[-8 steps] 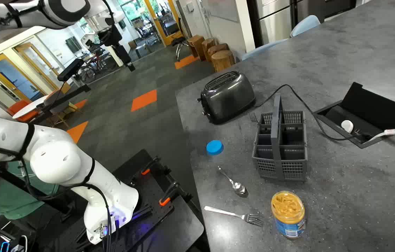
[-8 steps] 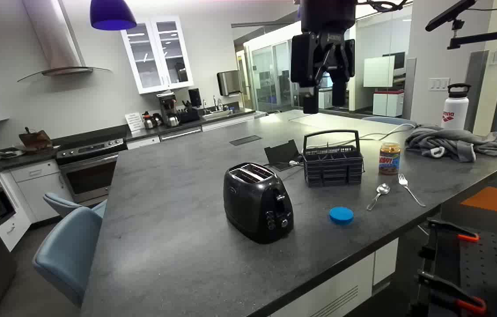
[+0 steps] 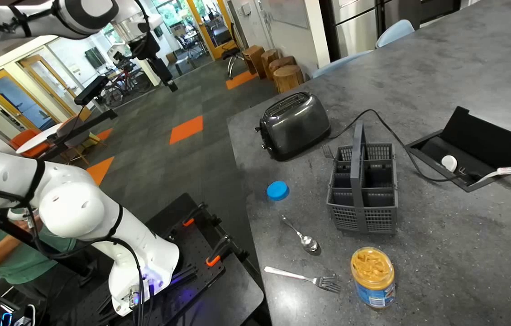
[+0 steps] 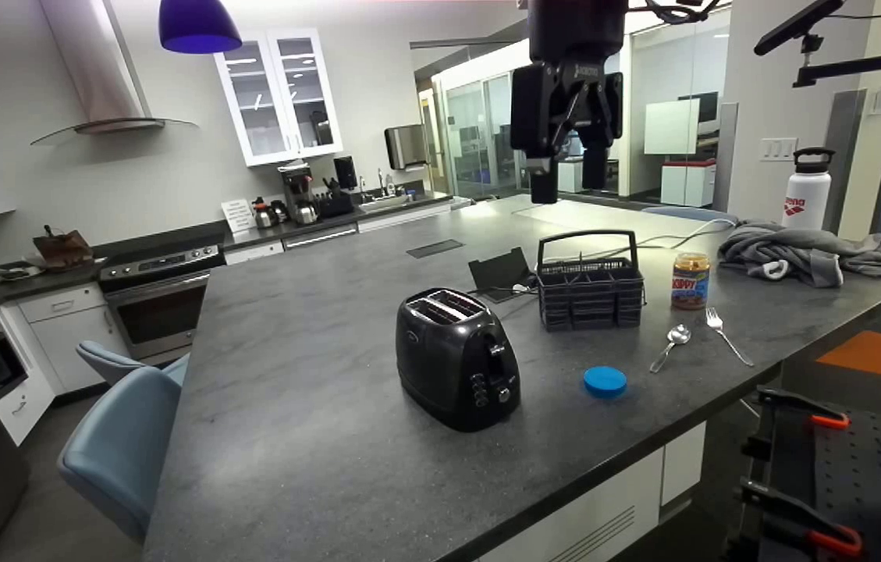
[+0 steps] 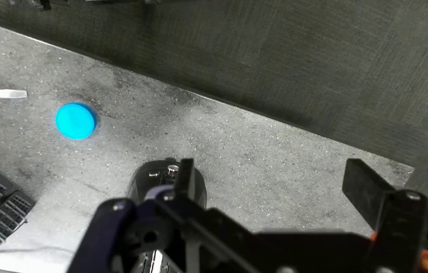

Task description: Push the lever on the black toaster downwards

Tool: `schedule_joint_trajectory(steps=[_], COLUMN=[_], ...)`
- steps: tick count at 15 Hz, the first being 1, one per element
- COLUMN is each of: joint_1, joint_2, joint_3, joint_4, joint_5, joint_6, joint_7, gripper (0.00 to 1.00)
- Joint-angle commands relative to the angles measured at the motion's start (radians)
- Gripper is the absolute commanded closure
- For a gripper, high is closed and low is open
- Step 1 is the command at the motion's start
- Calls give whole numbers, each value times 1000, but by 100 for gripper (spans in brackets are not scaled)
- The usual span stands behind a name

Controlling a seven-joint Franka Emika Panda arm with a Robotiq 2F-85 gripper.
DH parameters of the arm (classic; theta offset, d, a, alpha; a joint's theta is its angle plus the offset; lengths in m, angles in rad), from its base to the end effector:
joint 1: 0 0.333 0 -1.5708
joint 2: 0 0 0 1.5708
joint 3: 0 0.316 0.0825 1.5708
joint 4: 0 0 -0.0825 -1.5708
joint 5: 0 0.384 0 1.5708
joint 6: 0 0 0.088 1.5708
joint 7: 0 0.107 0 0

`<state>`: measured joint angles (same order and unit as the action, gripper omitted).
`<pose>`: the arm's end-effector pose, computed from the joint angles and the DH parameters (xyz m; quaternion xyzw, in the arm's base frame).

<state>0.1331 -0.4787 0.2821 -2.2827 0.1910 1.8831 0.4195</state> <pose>0.3743 0.1952 0.5343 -0.9982 0.0416 -0.0195 0.0382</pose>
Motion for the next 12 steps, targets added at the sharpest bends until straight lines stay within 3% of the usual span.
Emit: schedule_joint_trajectory(steps=[1, 7, 8, 12], joint_1=[-22, -56, -59, -58], joint_2=[86, 272, 300, 380], joint_3=[-5, -42, -52, -93], joint_4=[23, 59, 61, 53], joint_5=[-58, -170, -177, -191], joint_6=[66, 213, 240, 347], joint_7=[-15, 4, 6, 12], gripper=[0, 0, 19, 50])
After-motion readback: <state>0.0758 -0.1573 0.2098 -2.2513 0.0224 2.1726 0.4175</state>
